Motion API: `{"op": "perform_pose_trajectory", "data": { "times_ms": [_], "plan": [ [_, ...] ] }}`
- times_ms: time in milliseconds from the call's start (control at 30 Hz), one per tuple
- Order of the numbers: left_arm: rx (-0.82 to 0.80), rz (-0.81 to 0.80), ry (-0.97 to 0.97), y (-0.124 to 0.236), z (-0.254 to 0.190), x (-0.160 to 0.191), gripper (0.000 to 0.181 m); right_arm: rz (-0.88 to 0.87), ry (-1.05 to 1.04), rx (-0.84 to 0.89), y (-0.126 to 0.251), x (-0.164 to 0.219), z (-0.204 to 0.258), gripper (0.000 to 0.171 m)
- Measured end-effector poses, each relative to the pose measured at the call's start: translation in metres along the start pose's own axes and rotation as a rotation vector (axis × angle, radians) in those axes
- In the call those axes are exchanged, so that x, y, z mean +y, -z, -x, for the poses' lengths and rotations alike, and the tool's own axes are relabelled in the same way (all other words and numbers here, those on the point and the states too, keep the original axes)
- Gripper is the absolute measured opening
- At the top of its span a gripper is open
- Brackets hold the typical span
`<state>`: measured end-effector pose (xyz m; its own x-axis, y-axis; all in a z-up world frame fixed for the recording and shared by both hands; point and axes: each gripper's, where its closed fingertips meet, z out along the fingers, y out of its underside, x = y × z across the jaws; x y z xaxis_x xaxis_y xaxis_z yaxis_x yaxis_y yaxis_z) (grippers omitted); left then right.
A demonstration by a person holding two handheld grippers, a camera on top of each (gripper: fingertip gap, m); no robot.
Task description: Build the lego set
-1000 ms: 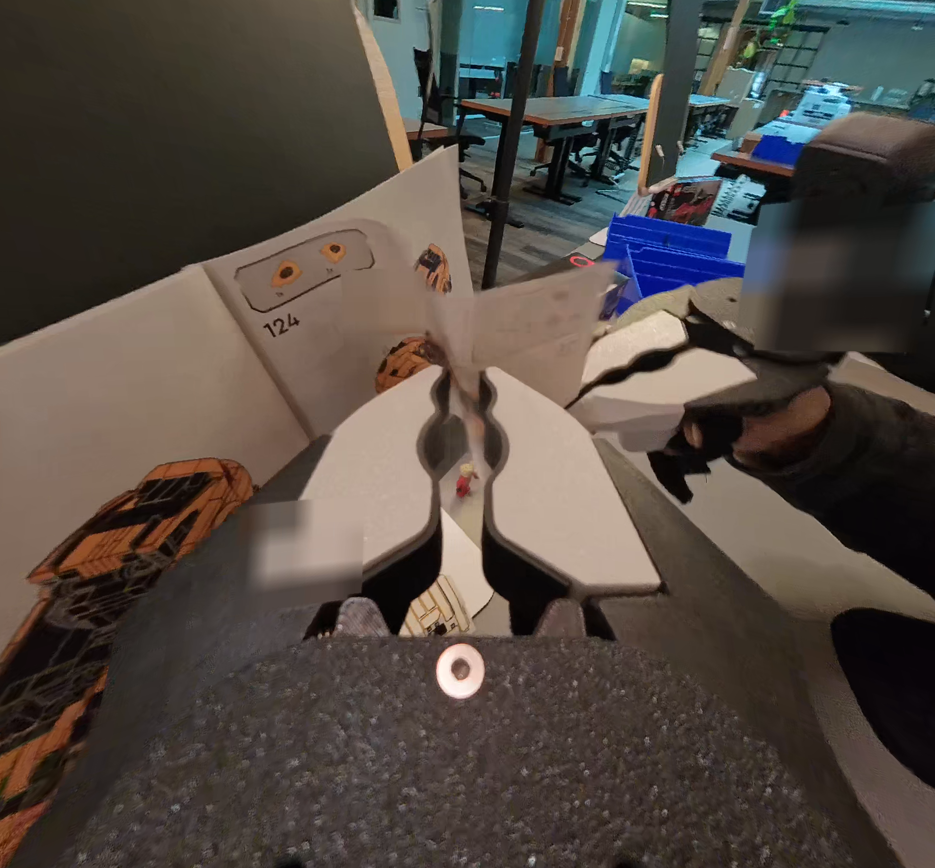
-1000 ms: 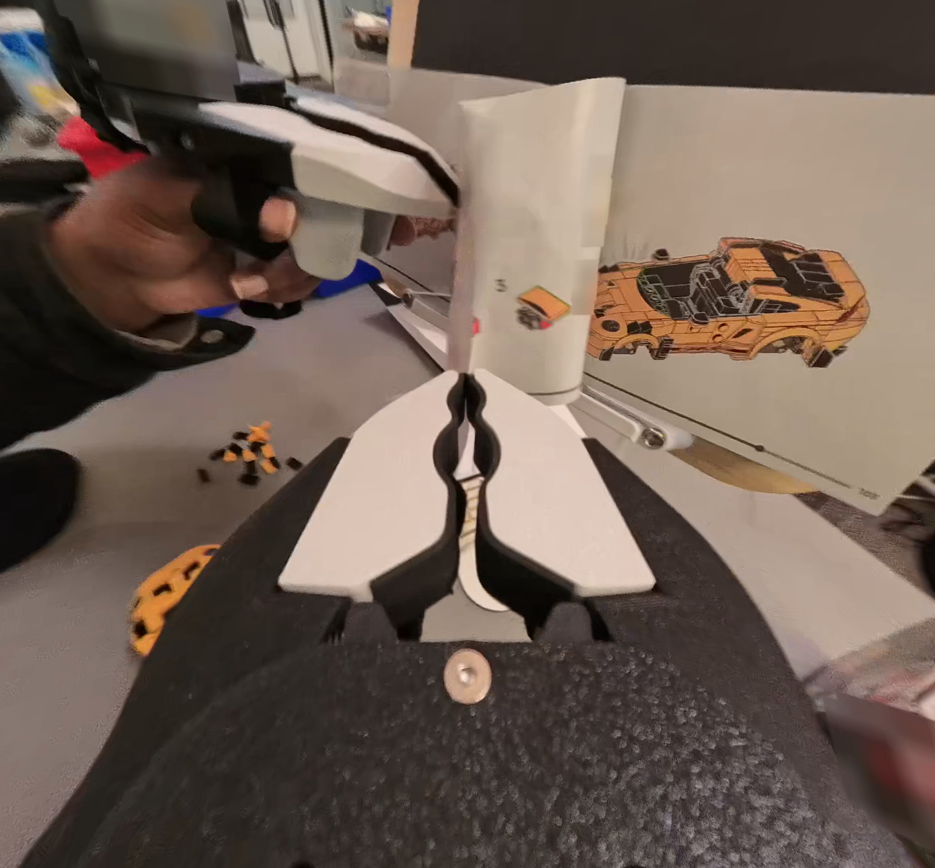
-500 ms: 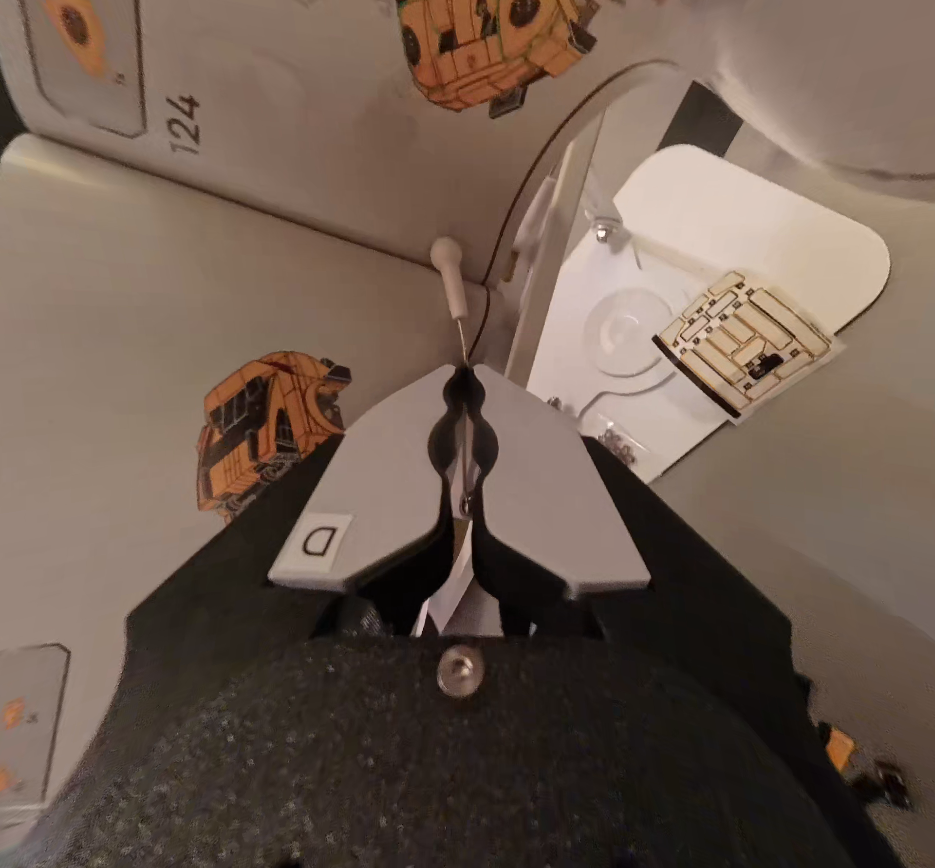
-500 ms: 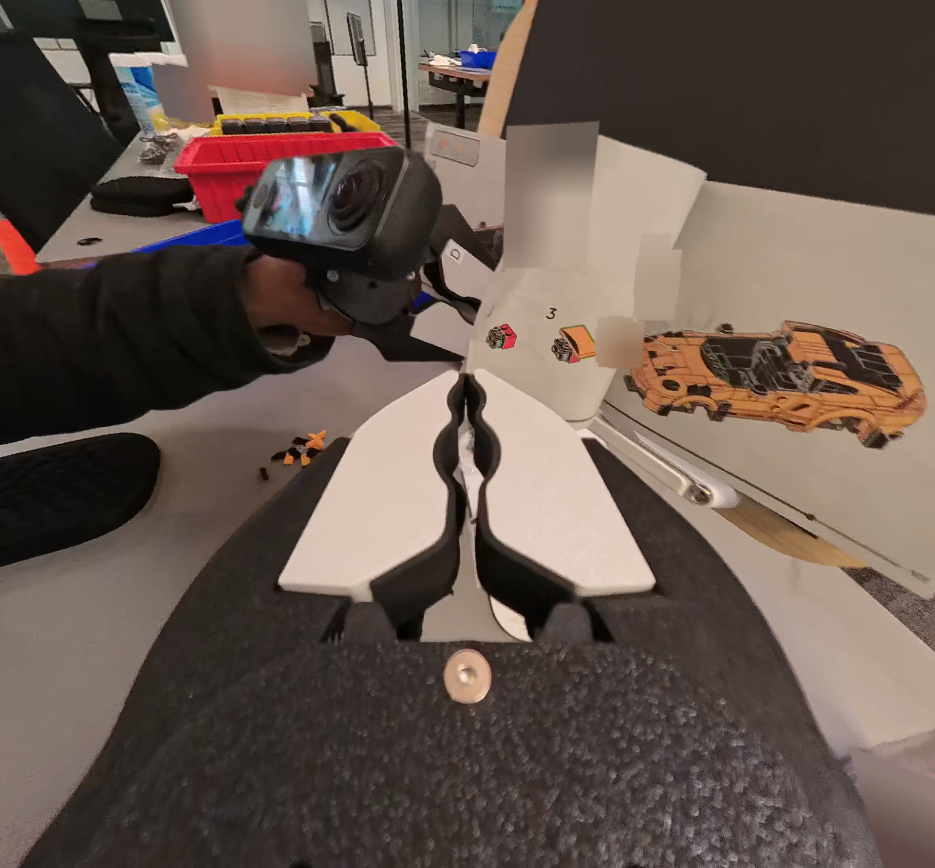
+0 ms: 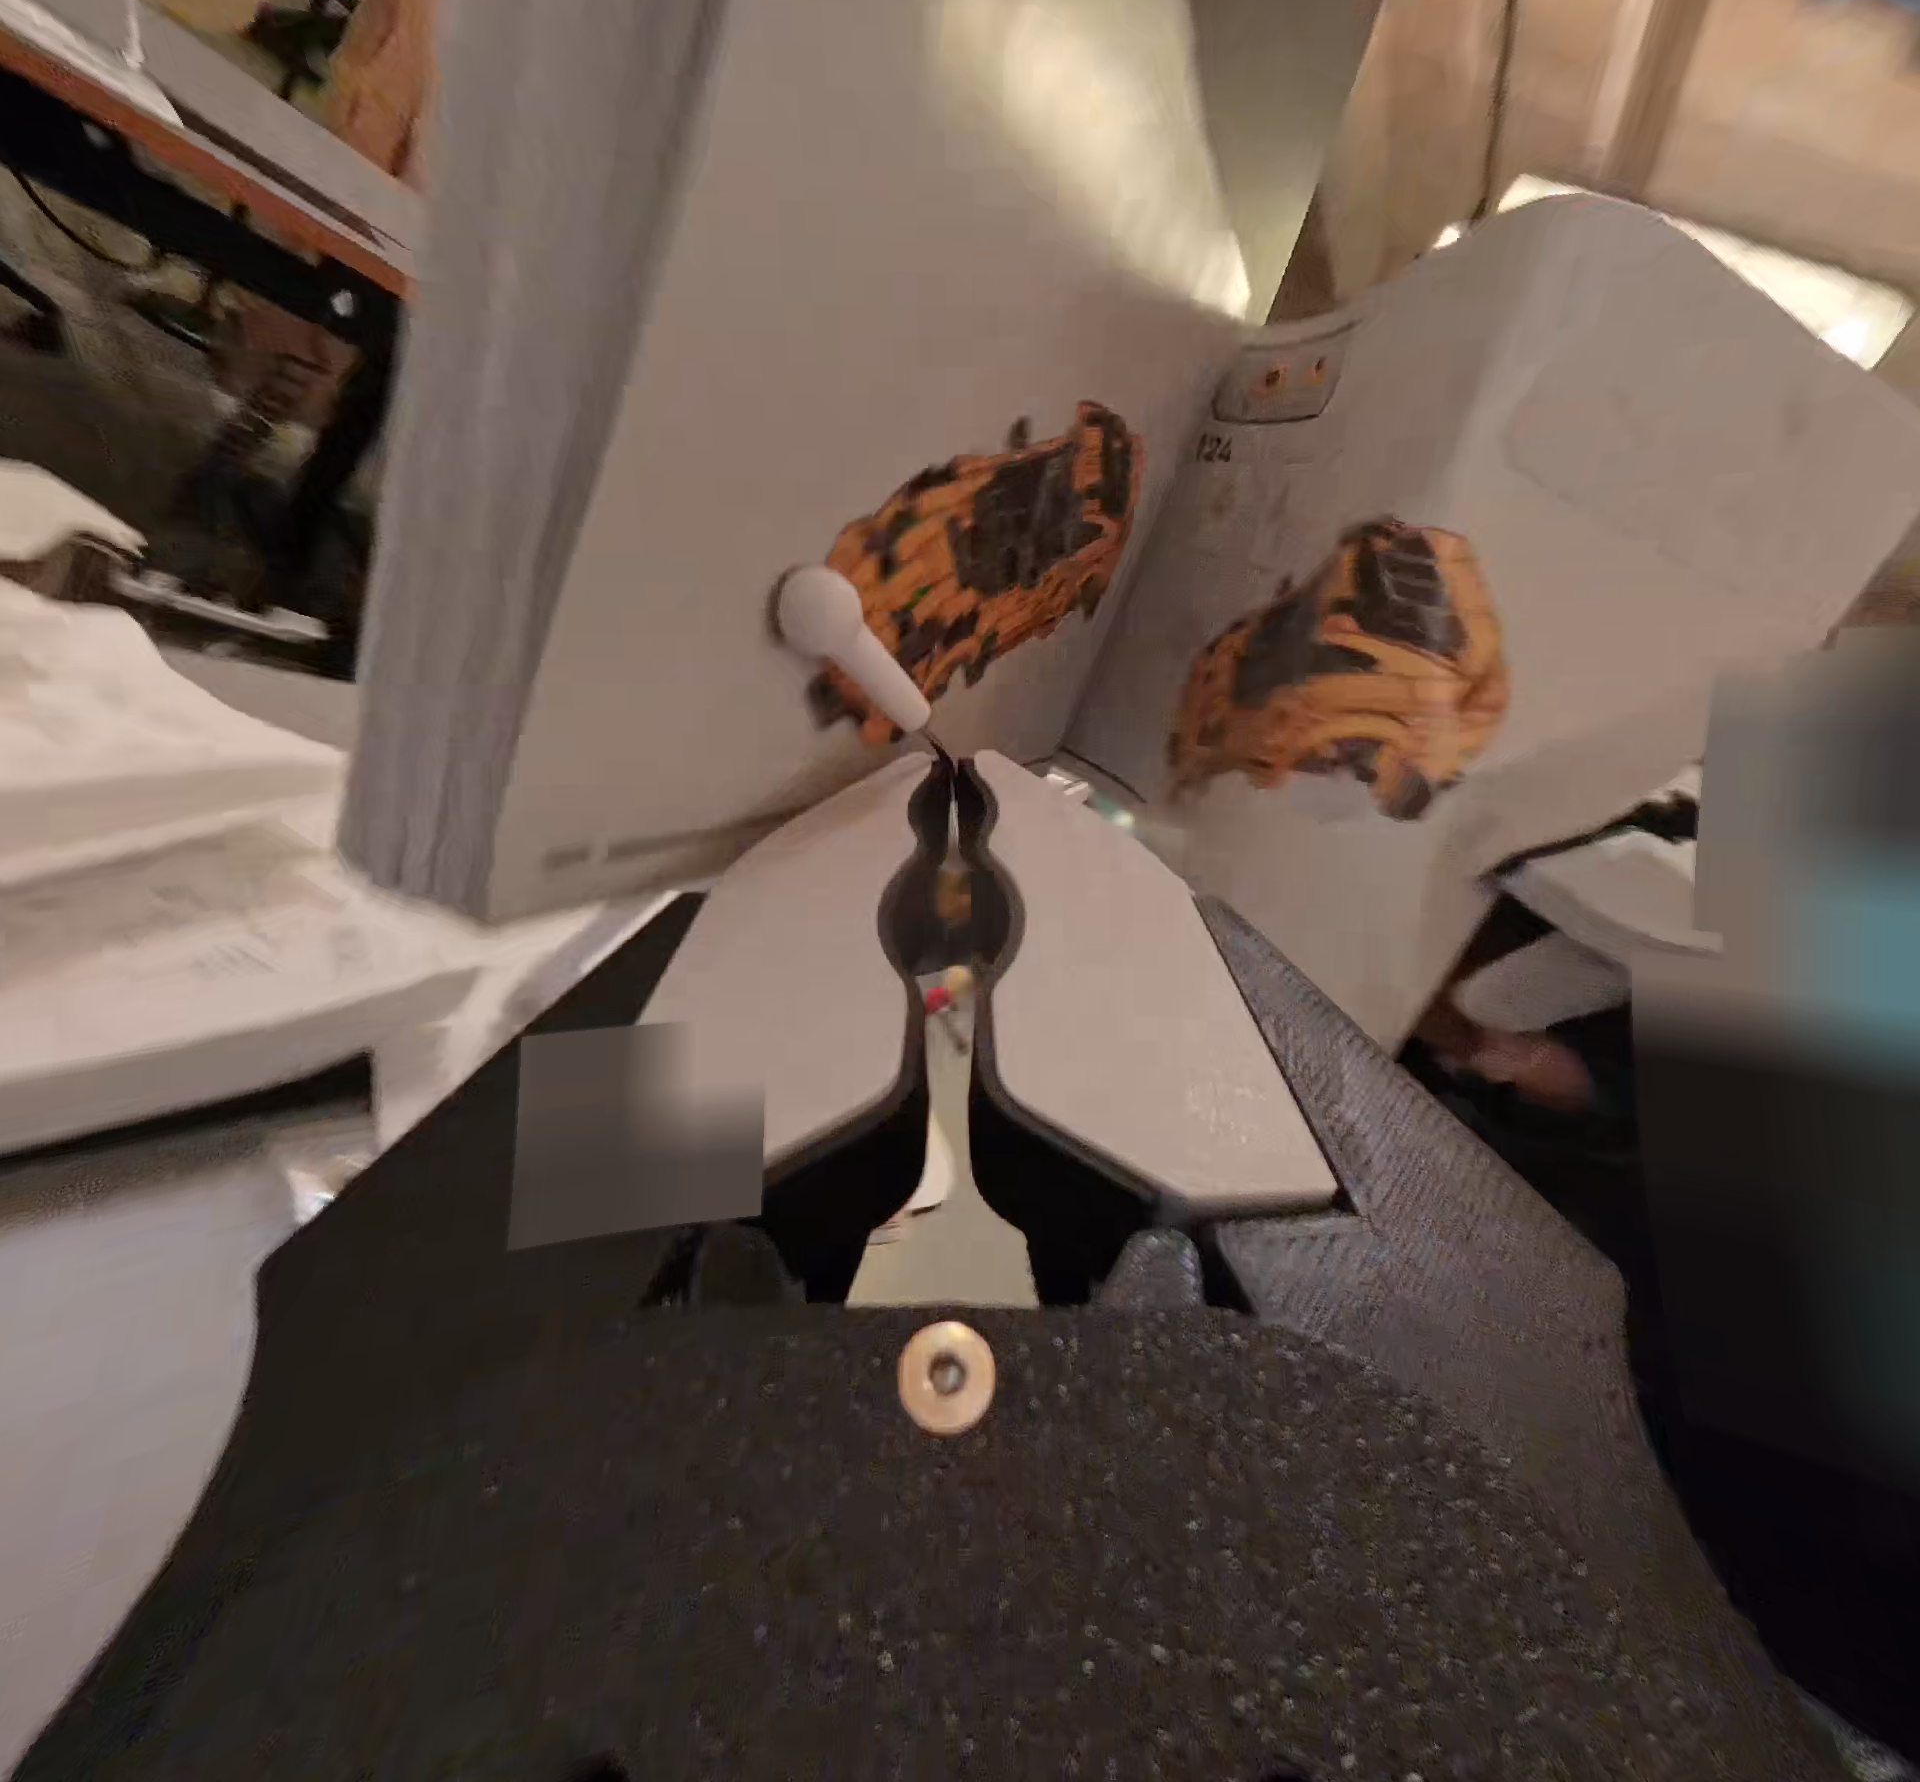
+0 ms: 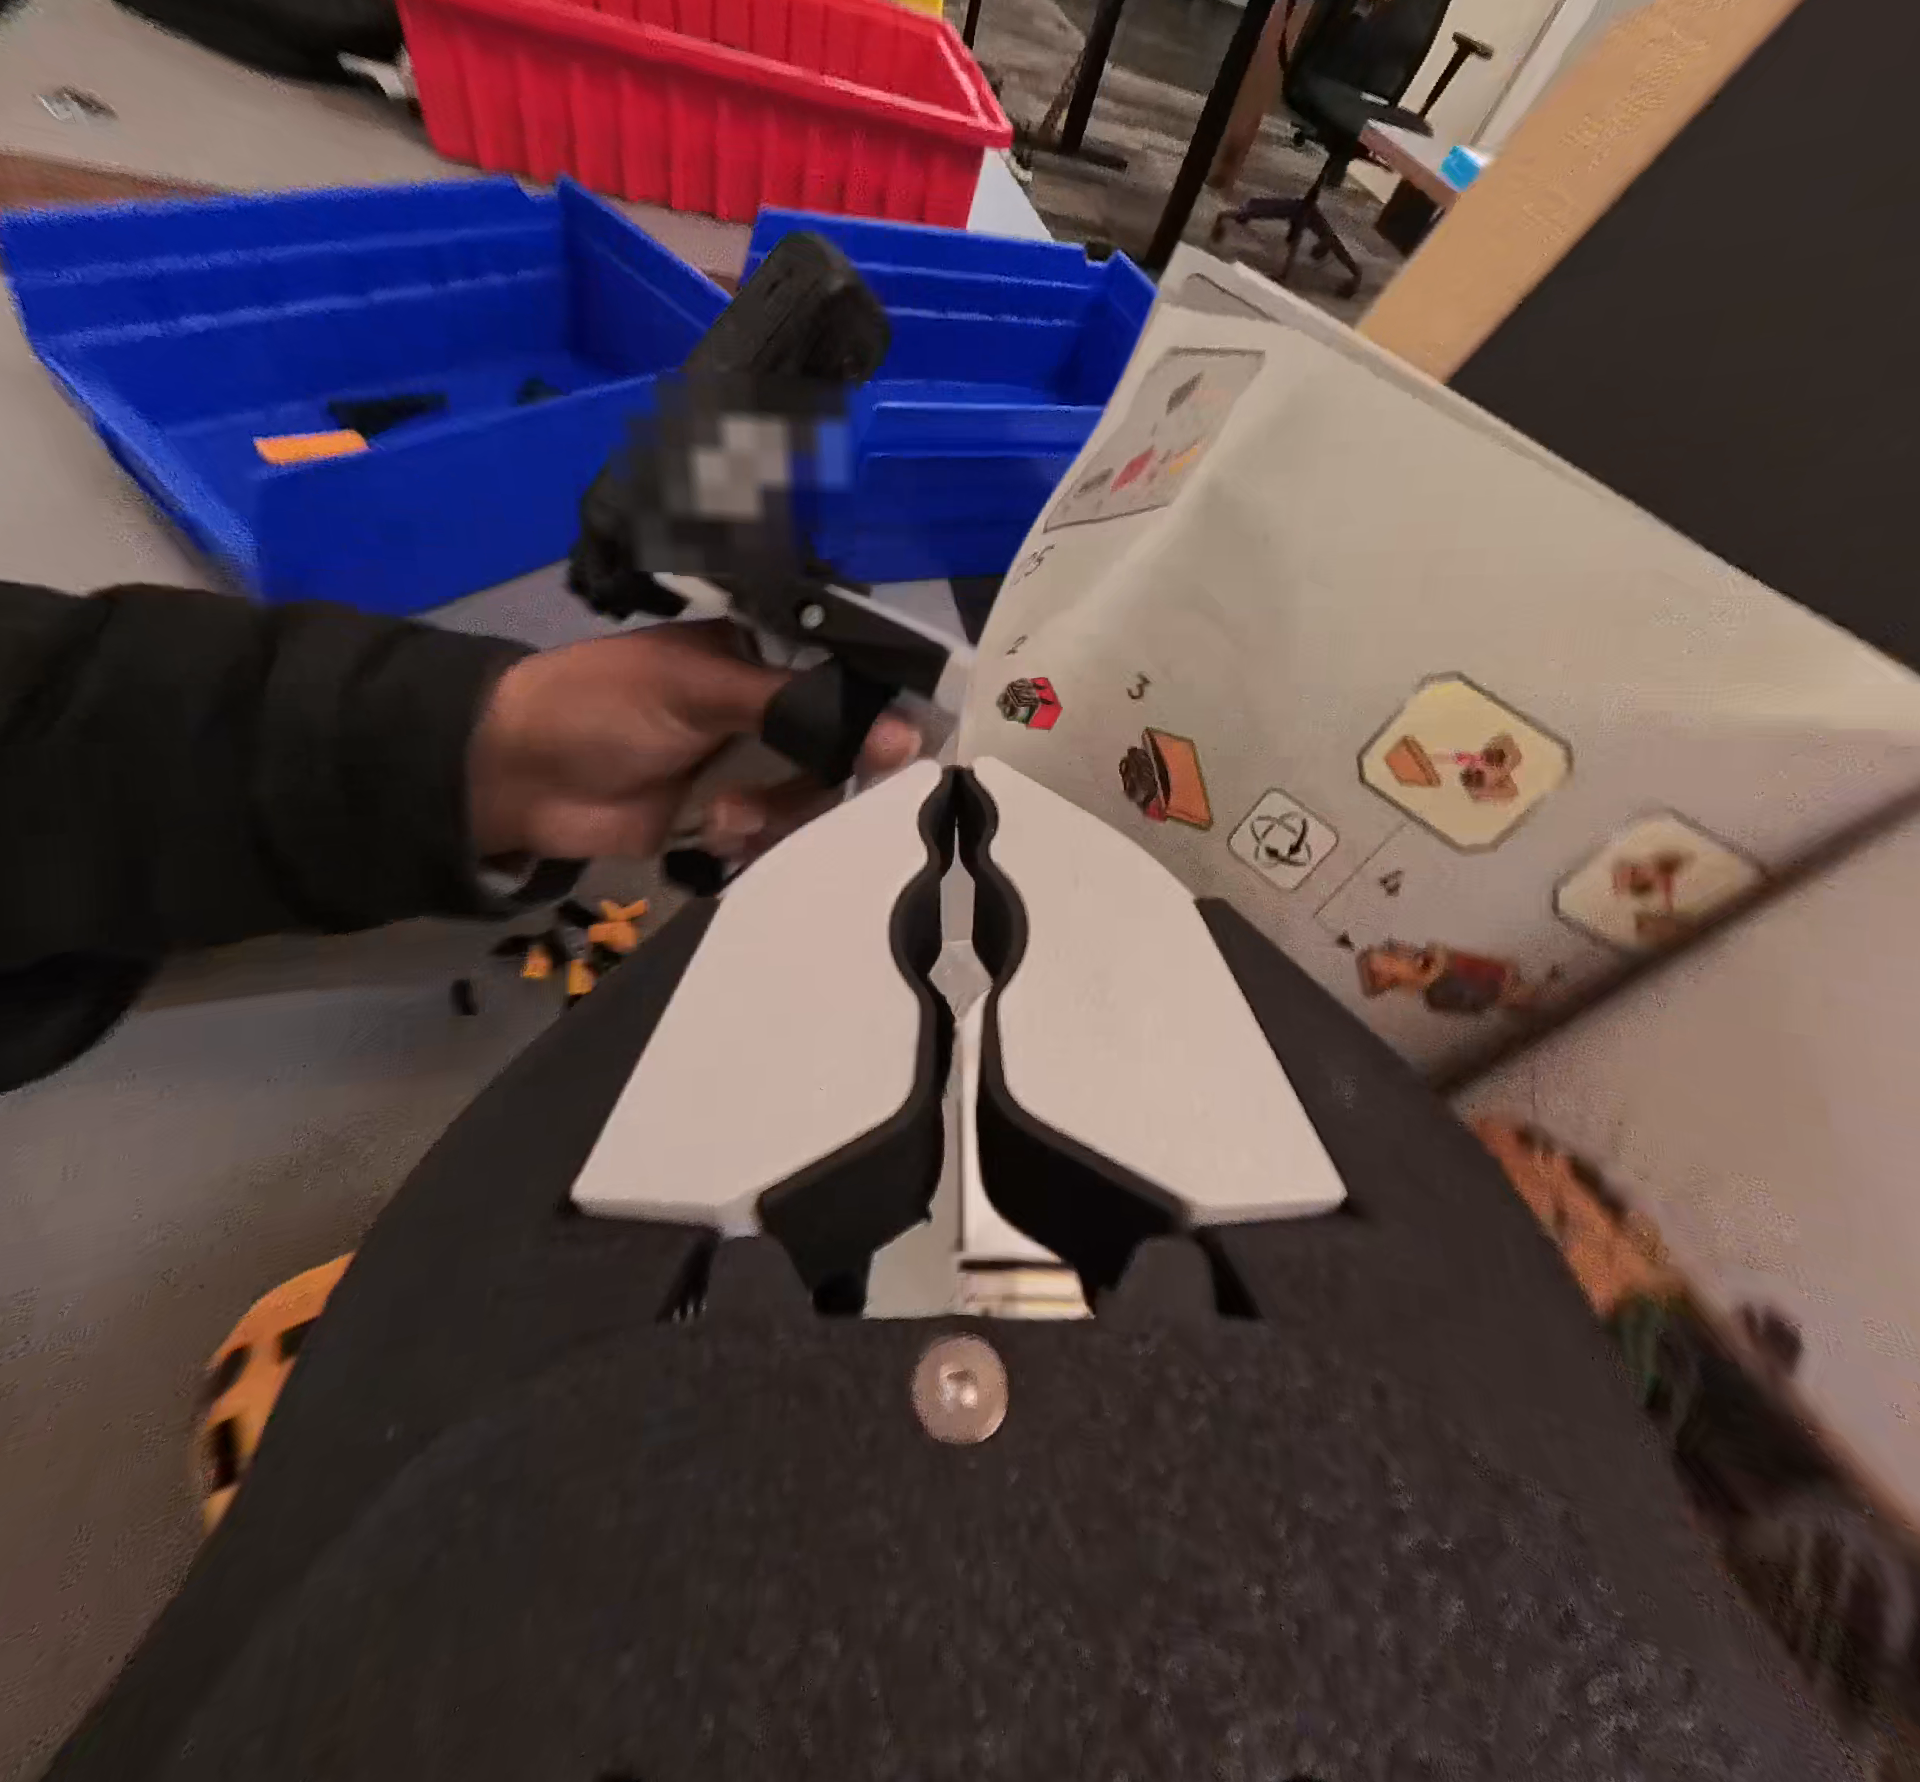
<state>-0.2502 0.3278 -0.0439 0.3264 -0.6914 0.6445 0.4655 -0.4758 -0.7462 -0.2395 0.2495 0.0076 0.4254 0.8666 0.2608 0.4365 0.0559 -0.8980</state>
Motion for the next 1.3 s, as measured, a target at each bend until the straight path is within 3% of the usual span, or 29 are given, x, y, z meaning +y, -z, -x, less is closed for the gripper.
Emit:
{"op": "perform_pose_trajectory", "data": {
  "times_ms": [133,233,367,533,600,667,800,900,1000,1100,1300],
  "plan": [
    [0.081,-0.084,0.160,0.005,0.005,0.005,0.001,0.007,0.150,0.030,-0.050,-0.007,-0.015,0.001],
    [0.091,-0.086,0.167,0.004,0.005,0.004,0.001,-0.091,0.175,-0.128,-0.062,-0.015,-0.007,0.015],
    [0.095,-0.076,0.160,0.004,0.005,0.004,0.001,-0.234,0.086,-0.248,-0.020,-0.028,-0.016,0.021],
    [0.093,-0.078,0.148,0.004,0.005,0.003,0.000,-0.428,-0.054,-0.044,0.046,-0.026,-0.070,0.006],
    [0.092,-0.082,0.145,0.004,0.005,0.003,0.001,-0.375,-0.024,0.205,0.056,-0.008,-0.101,0.000],
    [0.092,-0.088,0.149,0.004,0.005,0.003,0.001,-0.214,0.071,0.405,0.051,0.018,-0.122,0.000],
    [0.090,-0.104,0.150,0.004,0.005,0.003,0.001,0.096,0.276,0.497,0.013,0.046,-0.119,0.002],
    [0.115,-0.133,0.220,0.006,0.007,0.005,0.001,0.193,0.329,0.567,0.000,0.044,-0.118,0.004],
    [0.185,-0.199,0.339,0.008,0.011,0.010,0.001,0.222,0.265,0.583,-0.004,0.042,-0.117,0.012],
    [0.267,-0.272,0.448,0.011,0.013,0.015,0.001,0.215,0.191,0.538,-0.009,0.044,-0.108,0.035],
    [0.291,-0.370,0.513,0.011,0.015,0.018,0.001,0.207,0.184,0.679,-0.011,0.044,-0.111,0.037]
  ]
}}
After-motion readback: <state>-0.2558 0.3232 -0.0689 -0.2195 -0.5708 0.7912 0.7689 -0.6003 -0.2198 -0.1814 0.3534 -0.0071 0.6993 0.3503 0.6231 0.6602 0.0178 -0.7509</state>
